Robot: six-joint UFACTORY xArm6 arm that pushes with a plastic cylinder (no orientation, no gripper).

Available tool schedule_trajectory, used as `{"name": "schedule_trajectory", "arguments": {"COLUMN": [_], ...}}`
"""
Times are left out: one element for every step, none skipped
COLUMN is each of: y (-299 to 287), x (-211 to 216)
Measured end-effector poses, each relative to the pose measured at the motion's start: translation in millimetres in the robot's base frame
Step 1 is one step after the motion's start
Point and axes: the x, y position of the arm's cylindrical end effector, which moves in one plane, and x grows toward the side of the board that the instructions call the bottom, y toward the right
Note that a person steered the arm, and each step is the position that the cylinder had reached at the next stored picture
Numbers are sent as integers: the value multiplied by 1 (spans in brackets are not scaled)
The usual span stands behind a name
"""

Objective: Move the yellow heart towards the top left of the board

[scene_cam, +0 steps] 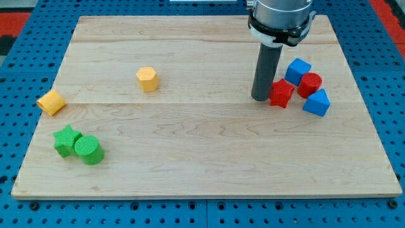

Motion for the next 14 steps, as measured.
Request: {"name": "schedule_trajectory", "arguments": {"y": [0, -6, -30, -43, -43, -58, -138, -223, -307, -407, -407, -406, -407, -407], "x": [2, 16, 37, 60, 91, 131, 154, 168, 168, 166, 156, 120, 61, 39]}}
